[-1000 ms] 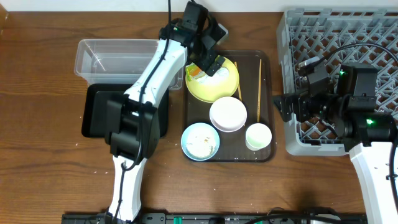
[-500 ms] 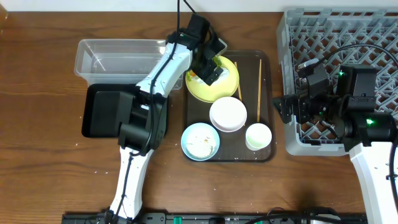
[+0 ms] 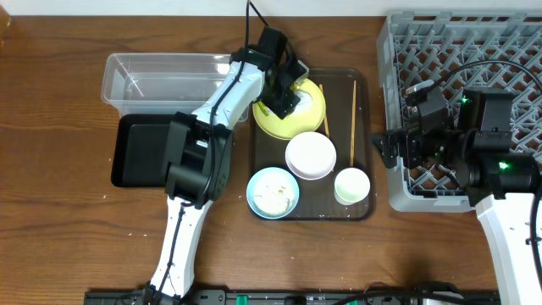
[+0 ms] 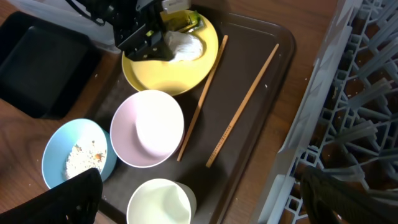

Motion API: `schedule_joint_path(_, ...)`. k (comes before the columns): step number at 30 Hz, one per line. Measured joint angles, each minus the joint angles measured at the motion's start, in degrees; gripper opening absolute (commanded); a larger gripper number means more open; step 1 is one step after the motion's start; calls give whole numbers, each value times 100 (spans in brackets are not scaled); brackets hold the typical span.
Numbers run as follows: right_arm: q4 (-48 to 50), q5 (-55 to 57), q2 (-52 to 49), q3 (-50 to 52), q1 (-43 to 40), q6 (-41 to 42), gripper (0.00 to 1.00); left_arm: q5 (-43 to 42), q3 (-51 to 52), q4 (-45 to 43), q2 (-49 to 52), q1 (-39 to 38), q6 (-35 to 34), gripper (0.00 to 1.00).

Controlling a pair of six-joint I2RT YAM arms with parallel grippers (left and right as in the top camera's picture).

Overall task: Sort waste into correct bins and load items into the dishwasher rack
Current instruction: 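Carry wrapper and tissue with left gripper into clear plastic bin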

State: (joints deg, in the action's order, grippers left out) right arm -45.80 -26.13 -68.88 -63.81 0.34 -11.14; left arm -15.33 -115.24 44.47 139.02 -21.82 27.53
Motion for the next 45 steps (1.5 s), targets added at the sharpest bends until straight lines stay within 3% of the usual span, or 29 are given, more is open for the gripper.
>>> schedule_joint_path(5,-2,17,0,0,0,0,99,-50,0,20,2,-81,-17,22)
schedule_joint_path(8,-2,24,0,0,0,0,99,-87,0,59,7,-114,-24,6)
schedule_joint_path(19,-2,44,0,0,0,0,99,-92,15,254,-358,-22,-787,6)
schedule_joint_path(31,0,44,0,0,0,0,99,92,-28,693,-2669,466,-1145,6)
schedule_joint_path(45,0,46,0,0,0,0,99,675,4,1207,-1838,1794,-682,7)
